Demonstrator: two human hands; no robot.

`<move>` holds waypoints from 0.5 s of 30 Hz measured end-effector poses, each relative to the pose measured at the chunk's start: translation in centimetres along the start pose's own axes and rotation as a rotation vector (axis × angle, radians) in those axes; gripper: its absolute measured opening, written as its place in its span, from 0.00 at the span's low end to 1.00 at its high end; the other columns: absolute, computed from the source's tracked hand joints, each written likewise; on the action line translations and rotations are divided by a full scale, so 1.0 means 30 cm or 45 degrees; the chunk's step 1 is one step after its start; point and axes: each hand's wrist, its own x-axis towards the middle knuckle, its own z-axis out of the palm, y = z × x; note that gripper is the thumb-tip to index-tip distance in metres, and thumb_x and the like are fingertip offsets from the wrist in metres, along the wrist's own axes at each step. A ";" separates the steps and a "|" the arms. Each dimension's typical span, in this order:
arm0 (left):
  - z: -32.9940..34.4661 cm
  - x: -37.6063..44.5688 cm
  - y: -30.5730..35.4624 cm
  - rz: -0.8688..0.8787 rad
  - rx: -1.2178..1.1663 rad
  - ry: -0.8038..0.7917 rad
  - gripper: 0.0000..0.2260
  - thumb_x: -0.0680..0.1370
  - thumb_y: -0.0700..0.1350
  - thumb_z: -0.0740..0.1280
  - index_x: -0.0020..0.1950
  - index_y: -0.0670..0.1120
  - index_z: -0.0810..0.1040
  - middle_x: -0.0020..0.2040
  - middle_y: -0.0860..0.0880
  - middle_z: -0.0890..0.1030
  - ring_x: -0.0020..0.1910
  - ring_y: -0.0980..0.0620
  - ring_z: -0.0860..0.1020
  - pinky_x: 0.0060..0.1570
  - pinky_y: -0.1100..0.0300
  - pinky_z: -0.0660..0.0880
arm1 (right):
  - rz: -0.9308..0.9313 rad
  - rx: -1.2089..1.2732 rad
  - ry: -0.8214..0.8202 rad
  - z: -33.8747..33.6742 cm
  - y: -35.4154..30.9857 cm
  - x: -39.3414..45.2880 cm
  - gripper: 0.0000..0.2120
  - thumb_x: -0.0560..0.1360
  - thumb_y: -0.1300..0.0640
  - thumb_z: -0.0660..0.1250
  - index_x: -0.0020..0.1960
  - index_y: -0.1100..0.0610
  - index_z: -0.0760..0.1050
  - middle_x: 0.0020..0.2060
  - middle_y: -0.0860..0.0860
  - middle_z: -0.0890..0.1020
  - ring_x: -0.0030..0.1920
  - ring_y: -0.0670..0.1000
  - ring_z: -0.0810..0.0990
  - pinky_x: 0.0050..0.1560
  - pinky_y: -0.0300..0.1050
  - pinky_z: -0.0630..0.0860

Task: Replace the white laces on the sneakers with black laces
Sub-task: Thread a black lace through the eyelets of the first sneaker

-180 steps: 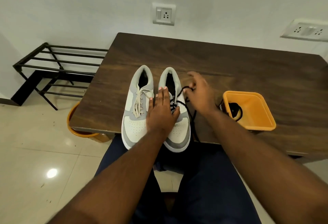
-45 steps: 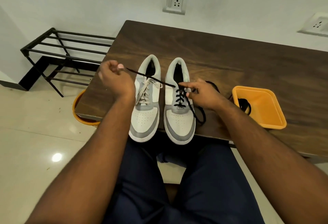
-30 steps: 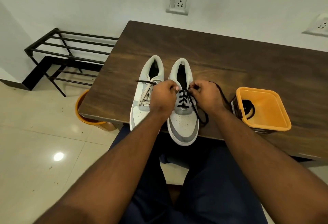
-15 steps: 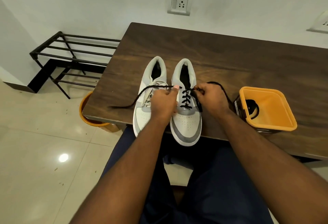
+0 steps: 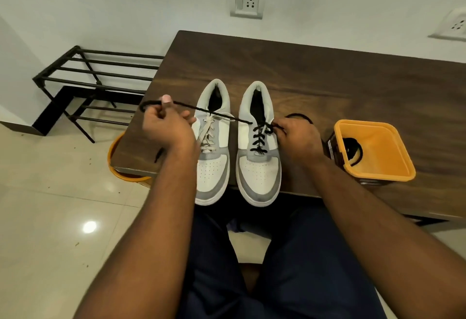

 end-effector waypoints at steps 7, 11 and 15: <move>-0.019 -0.326 -0.163 -0.297 0.064 -0.413 0.17 0.76 0.48 0.72 0.63 0.53 0.75 0.55 0.49 0.77 0.43 0.50 0.80 0.39 0.52 0.82 | 0.816 1.251 0.419 0.079 -0.085 -0.054 0.04 0.76 0.57 0.69 0.48 0.54 0.74 0.40 0.54 0.82 0.36 0.50 0.80 0.40 0.49 0.80; 0.032 -0.314 -0.174 -0.461 0.260 -0.548 0.06 0.77 0.46 0.70 0.43 0.45 0.79 0.35 0.49 0.79 0.30 0.52 0.77 0.33 0.55 0.78 | 1.124 1.486 0.201 0.061 -0.112 -0.042 0.15 0.76 0.50 0.69 0.36 0.56 0.72 0.30 0.52 0.76 0.30 0.49 0.73 0.31 0.42 0.72; 0.098 -0.258 -0.152 -0.507 0.275 -0.528 0.11 0.76 0.48 0.73 0.40 0.42 0.79 0.29 0.49 0.77 0.24 0.54 0.74 0.26 0.64 0.71 | 1.193 1.589 0.034 0.004 -0.136 0.003 0.13 0.75 0.49 0.70 0.37 0.56 0.74 0.28 0.48 0.75 0.23 0.44 0.69 0.24 0.35 0.68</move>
